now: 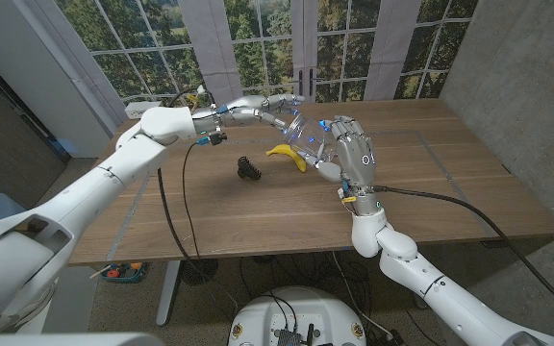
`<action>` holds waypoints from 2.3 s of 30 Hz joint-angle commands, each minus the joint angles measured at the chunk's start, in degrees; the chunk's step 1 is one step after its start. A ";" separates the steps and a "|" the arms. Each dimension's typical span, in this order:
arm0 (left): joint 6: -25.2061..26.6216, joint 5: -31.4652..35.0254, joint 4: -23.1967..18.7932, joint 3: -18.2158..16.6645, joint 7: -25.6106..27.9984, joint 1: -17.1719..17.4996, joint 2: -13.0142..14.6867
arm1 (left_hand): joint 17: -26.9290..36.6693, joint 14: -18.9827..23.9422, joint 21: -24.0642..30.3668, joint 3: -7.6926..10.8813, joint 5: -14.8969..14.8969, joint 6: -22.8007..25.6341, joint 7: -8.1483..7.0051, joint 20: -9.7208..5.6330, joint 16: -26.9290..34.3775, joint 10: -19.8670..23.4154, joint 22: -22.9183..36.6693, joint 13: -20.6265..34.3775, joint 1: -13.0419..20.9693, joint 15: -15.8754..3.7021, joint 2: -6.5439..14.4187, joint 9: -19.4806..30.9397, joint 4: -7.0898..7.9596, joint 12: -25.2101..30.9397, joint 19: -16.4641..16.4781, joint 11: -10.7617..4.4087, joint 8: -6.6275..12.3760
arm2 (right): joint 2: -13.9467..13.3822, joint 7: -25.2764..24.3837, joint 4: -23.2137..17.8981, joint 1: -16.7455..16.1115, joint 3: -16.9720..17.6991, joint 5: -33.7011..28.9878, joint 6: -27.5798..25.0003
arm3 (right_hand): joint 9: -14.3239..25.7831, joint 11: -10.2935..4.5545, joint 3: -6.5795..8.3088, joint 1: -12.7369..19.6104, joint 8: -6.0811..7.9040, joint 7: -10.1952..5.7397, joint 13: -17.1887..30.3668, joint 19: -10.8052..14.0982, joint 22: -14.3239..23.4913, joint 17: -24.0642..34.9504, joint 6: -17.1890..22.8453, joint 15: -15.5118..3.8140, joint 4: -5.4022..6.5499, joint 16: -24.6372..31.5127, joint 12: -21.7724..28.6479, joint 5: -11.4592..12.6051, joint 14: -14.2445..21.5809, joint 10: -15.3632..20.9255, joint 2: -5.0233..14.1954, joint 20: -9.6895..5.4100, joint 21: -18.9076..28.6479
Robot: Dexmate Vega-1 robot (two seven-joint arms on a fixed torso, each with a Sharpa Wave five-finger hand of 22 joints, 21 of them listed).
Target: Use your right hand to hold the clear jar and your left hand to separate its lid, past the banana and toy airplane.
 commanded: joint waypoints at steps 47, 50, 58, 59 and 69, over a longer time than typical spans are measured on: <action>30.72 -11.45 -13.15 -0.01 8.99 3.70 2.19 | 4.75 31.93 9.07 -15.75 -0.04 23.13 8.31 -19.41 13.93 32.43 0.83 7.81 25.20 -11.59 6.63 6.11 2.00 14.31 25.29 2.36 13.81 | 4.71 0.00 0.72 -2.67 7.96 -11.75 5.96 | 0.44 -16.95 19.93 5.07 1.76 -14.72 10.20 -1.08 0.00 1.66 18.96 -14.32 4.17 -1.15 -0.32 -0.44 4.65 16.55 5.43 0.16 1.22; 35.98 -11.62 -16.29 -0.22 11.81 3.70 3.62 | 3.90 35.96 10.54 -16.22 -0.09 23.82 8.70 -19.94 14.42 36.32 0.72 8.21 23.83 -12.69 6.15 6.50 2.12 15.49 28.45 1.80 14.16 | 5.02 0.00 0.84 -2.91 8.71 -12.29 6.38 | 0.46 -16.77 19.97 5.04 1.75 -14.77 10.25 -1.27 0.00 1.71 18.89 -14.31 4.20 -1.29 -0.42 -0.47 4.49 16.35 5.46 0.16 1.22; 47.46 -14.22 -21.37 -0.95 17.24 2.99 5.39 | -0.08 56.00 16.08 -15.16 -0.25 32.66 17.36 -20.59 14.45 54.21 0.26 6.46 18.83 -14.99 5.22 8.29 2.11 18.20 41.69 1.08 17.81 | 6.65 0.00 0.74 -3.95 11.48 -14.19 8.64 | 0.48 -16.76 20.01 4.94 1.68 -14.50 10.45 -1.91 0.01 1.92 18.65 -14.23 4.30 -1.58 -0.53 -0.52 4.08 16.12 5.59 0.15 1.20; 49.00 -15.08 -21.69 -1.10 17.76 2.90 5.36 | -0.25 57.59 16.73 -14.87 -0.30 33.68 18.41 -20.75 14.12 55.64 0.33 5.95 18.48 -14.91 5.17 8.49 2.06 18.13 43.03 1.30 18.16 | 6.80 0.00 0.70 -4.07 11.72 -14.26 8.88 | 0.46 -16.74 19.99 4.92 1.64 -14.43 10.41 -1.96 0.01 1.97 18.59 -14.23 4.31 -1.59 -0.58 -0.54 4.05 16.13 5.60 0.13 1.21; 62.12 -18.38 -23.91 1.03 19.23 -1.25 6.05 | -0.38 70.41 20.94 -13.99 -1.21 47.35 24.72 -20.41 10.61 68.78 0.76 -0.03 10.41 -14.26 4.80 9.96 3.49 17.90 47.53 2.16 20.08 | 8.31 0.00 0.75 -4.75 14.16 -15.83 11.47 | 0.45 -16.53 19.95 4.99 1.60 -14.51 10.54 -2.38 0.03 2.41 18.46 -14.31 4.27 -1.65 -0.73 -0.59 3.85 16.00 5.75 0.20 1.32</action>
